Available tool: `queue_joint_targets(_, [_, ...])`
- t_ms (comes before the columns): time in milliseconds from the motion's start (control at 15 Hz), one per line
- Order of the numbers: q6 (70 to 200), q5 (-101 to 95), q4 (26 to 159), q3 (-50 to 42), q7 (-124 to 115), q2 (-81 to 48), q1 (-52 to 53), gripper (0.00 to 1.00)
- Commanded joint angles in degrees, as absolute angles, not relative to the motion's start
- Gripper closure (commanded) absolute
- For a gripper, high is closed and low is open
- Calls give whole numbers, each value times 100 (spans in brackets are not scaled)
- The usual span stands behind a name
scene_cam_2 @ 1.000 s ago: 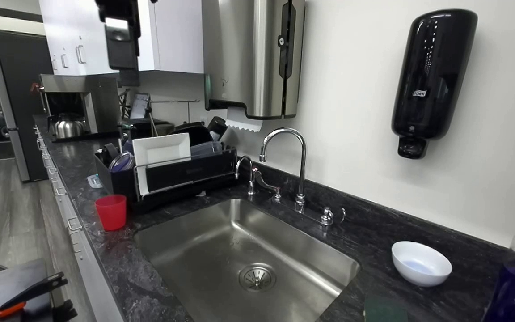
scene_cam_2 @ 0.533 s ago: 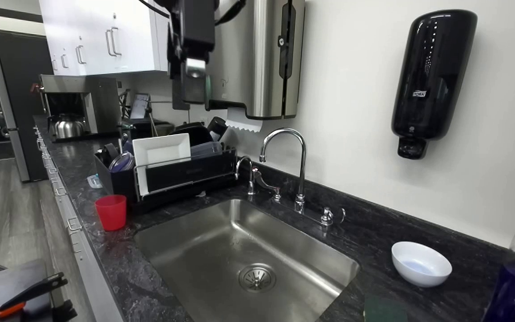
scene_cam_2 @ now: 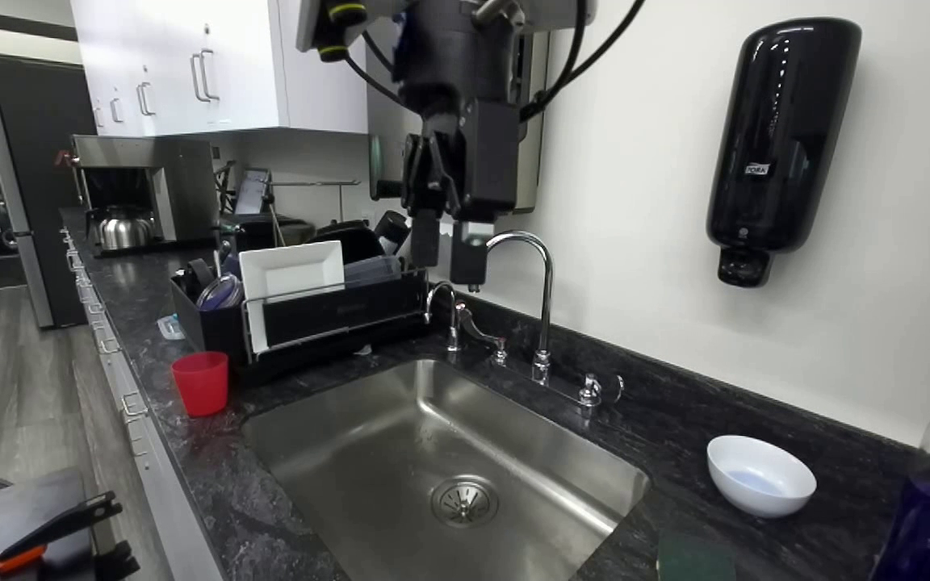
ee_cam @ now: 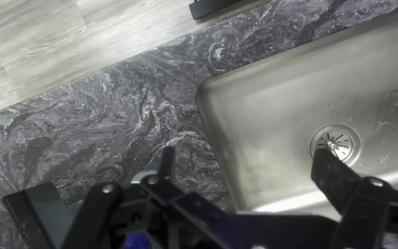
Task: Use the sponge to wipe the countertop
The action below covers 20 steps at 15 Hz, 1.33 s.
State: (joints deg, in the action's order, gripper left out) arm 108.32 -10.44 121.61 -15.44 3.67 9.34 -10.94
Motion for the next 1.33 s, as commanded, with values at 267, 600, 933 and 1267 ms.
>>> queue_joint_targets(267, [10966, -637, 11110, -1629, 492, -397, -1348, 0])
queue_joint_targets(600, [11053, -727, 11275, -1587, 449, -293, -1346, 0])
queue_joint_targets(933, [11053, -727, 11276, -1586, 449, -283, -1346, 0])
queue_joint_targets(1267, [11220, -610, 10964, -1598, 655, -745, -1400, 0])
